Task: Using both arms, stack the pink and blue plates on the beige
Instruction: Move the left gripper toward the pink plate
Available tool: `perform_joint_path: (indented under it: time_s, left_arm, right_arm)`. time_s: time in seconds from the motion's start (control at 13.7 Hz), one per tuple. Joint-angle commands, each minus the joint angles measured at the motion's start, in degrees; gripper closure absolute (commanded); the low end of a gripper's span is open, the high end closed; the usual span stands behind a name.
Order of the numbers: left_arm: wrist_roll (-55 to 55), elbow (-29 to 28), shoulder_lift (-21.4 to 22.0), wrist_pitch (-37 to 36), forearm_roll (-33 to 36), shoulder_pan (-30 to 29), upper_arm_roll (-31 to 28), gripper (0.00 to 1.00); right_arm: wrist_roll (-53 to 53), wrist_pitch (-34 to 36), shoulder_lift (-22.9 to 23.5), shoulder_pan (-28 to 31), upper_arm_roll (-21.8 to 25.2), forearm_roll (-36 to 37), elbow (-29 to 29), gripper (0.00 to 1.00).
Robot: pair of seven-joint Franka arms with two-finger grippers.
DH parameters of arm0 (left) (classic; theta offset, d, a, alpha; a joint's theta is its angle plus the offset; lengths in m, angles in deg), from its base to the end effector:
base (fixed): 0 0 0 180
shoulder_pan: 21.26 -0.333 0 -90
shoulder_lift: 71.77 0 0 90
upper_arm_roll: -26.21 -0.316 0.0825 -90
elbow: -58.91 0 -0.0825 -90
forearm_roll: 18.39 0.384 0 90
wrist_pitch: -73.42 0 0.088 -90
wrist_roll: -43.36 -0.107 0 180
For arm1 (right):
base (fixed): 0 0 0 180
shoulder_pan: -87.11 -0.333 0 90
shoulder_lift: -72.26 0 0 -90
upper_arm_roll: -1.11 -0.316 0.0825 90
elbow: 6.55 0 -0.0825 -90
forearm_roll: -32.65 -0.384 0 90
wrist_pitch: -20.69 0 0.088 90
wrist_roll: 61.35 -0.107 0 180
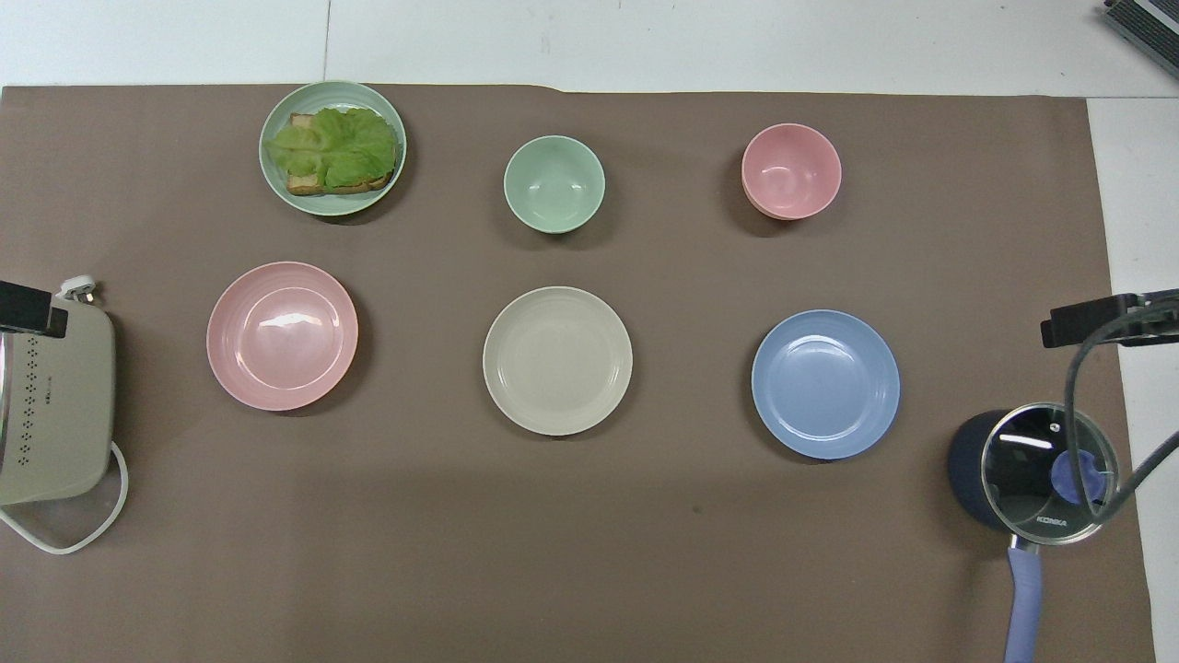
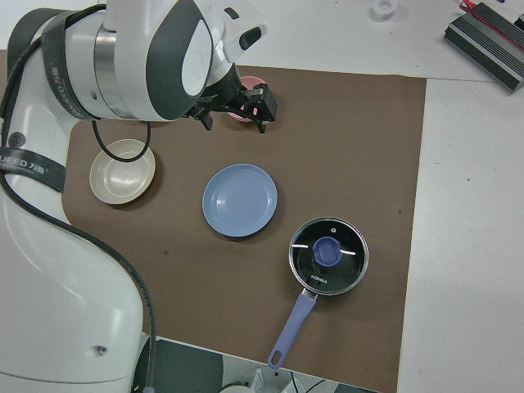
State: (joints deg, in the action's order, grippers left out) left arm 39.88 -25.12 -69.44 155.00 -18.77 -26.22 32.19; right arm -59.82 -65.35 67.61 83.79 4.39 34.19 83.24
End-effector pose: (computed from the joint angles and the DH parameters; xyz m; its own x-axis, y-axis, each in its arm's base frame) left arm 0.5254 -0.0116 0.6819 0.9968 -0.0793 -0.0022 -0.0793 -0.9968 0.0025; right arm 0.5220 -0.0041 0.6637 0.9996 0.0257 0.0150 0.0253 -0.9994 0.0225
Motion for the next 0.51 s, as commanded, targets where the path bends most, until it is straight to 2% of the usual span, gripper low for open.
perform_joint_path:
  time_s: [0.0,0.22,0.44]
  left_arm:
    - [-1.35,-1.66,1.36,0.34,0.29,-0.40,-0.01,0.00]
    - [-0.65,-2.89,1.36,0.94,0.29,-0.66,-0.54,0.00]
    - [-0.74,-10.52,1.45,6.89,0.29,-1.10,-0.54,0.00]
  right_arm:
    - [-0.29,0.87,0.17,0.42,-0.29,-0.31,-0.59,0.00]
    - [-0.38,0.78,0.17,0.42,-0.29,-0.31,-0.59,0.00]
    - [-0.29,0.78,0.17,0.42,-0.29,-0.31,-0.59,0.00]
